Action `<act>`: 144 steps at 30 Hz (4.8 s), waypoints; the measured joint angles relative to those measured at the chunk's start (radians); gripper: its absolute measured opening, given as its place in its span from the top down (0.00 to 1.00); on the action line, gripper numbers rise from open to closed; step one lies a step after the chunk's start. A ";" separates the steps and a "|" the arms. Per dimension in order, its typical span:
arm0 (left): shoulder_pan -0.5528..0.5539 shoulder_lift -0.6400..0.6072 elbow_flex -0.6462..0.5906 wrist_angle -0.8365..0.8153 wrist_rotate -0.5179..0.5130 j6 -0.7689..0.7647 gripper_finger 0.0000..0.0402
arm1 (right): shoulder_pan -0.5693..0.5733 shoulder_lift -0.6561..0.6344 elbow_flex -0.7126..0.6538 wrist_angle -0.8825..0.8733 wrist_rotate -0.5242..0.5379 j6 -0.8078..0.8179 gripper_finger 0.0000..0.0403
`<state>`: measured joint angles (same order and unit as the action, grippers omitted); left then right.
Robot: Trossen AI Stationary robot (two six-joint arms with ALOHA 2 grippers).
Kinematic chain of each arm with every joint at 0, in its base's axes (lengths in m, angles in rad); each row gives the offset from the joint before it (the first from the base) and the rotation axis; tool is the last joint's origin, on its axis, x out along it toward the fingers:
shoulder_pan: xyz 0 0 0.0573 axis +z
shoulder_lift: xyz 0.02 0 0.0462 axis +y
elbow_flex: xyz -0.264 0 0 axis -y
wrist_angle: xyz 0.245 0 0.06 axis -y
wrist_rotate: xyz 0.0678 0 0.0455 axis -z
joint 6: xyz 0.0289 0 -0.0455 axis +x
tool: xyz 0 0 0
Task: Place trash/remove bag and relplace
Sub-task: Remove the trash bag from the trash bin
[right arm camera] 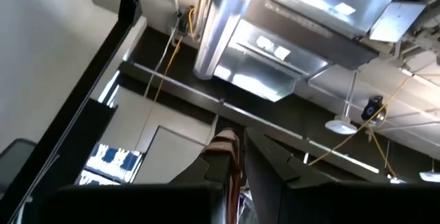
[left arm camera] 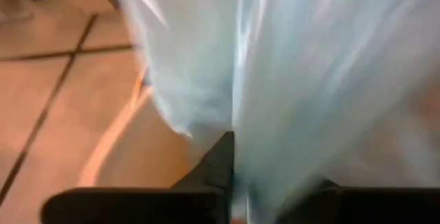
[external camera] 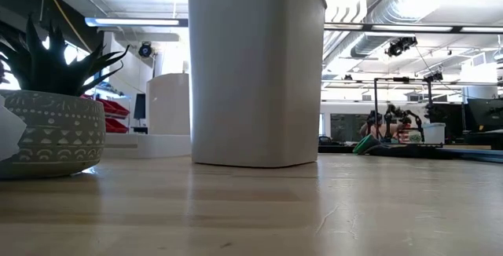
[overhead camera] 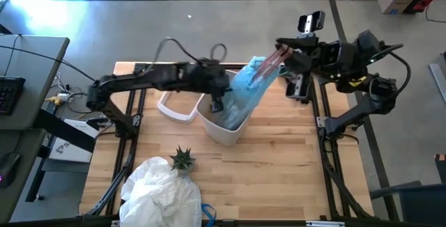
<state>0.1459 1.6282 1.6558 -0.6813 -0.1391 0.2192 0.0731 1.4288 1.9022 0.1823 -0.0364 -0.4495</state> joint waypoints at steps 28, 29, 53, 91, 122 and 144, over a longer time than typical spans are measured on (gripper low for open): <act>-0.023 -0.170 0.006 0.425 0.373 -0.097 0.25 | 0.000 0.010 -0.006 -0.081 -0.076 0.109 0.95; -0.021 -0.162 0.006 0.424 0.403 -0.103 0.25 | 0.000 0.010 -0.006 -0.080 -0.077 0.109 0.95; -0.010 0.012 0.005 0.573 0.482 -0.094 0.46 | 0.000 0.043 -0.007 -0.066 -0.088 0.109 0.95; 0.023 -0.077 0.045 0.417 0.274 0.022 1.00 | -0.007 0.041 0.043 -0.002 -0.287 0.210 0.95; 0.042 -0.229 0.513 0.141 0.068 0.286 1.00 | 0.026 0.045 0.043 -0.499 0.495 0.066 0.33; 0.247 -0.225 0.615 -0.371 -0.342 0.288 1.00 | 0.026 0.045 0.041 -0.692 0.539 0.227 0.33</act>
<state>0.3930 1.4029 2.2706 -1.0523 -0.4816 0.5075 0.0990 1.4742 1.9434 -0.5095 0.5026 -0.2229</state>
